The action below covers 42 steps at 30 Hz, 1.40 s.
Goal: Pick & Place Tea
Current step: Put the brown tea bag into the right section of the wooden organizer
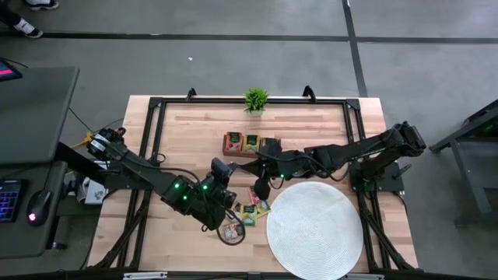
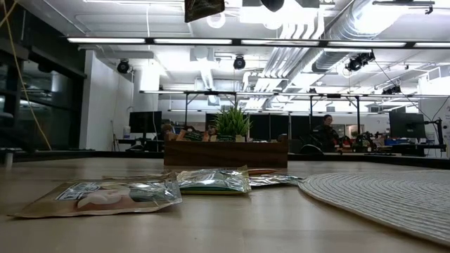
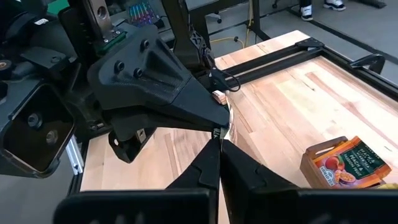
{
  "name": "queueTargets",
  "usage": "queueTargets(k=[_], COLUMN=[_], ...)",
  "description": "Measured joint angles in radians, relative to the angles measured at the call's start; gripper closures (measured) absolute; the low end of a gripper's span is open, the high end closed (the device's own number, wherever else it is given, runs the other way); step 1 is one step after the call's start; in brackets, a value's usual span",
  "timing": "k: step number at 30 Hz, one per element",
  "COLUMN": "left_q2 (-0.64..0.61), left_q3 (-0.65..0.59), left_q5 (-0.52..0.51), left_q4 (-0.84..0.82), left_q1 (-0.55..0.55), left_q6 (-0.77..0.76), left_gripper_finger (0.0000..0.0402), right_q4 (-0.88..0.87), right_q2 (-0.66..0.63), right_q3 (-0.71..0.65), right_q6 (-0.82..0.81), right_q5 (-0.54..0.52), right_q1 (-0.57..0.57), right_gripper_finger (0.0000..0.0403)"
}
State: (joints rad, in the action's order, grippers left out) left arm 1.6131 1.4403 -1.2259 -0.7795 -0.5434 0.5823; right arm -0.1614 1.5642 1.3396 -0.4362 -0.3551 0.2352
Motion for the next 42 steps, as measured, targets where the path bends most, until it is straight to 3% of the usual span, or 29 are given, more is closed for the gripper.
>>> queueTargets(k=[8, 12, 17, 20, 23, 34, 42], left_q2=[0.000, -0.011, -0.054, -0.075, -0.107, -0.263, -0.403], left_q3=[0.000, 0.000, 0.001, -0.002, -0.034, -0.313, -0.520], left_q5=[0.022, 0.012, 0.014, 0.074, 0.108, 0.158, 0.285], left_q4=[-0.008, -0.078, -0.390, -0.583, -0.679, -0.554, -0.321], left_q1=[0.001, 0.000, 0.008, 0.023, 0.023, -0.009, -0.021], left_q6=[-0.003, -0.062, -0.433, -0.688, -0.855, -1.147, -1.175], left_gripper_finger=[0.0398, 0.0374, 0.0330, 0.0311, 0.0302, 0.0300, 0.0300], right_q4=[-0.054, -0.129, -0.235, -0.259, -0.330, -0.453, -0.027], right_q2=[0.000, 0.000, 0.001, 0.001, 0.000, -0.020, -0.272], right_q3=[0.001, 0.000, 0.000, 0.000, 0.000, -0.042, -0.462], right_q6=[-0.009, -0.033, -0.082, -0.084, -0.099, -0.114, -0.083], right_q5=[-0.038, -0.071, -0.121, -0.163, -0.196, -0.214, -0.098], right_q1=[0.000, 0.000, 0.004, 0.007, 0.000, -0.071, -0.148], right_gripper_finger=[0.0402, 0.0403, 0.0403, 0.0403, 0.0403, 0.0403, 0.0403])
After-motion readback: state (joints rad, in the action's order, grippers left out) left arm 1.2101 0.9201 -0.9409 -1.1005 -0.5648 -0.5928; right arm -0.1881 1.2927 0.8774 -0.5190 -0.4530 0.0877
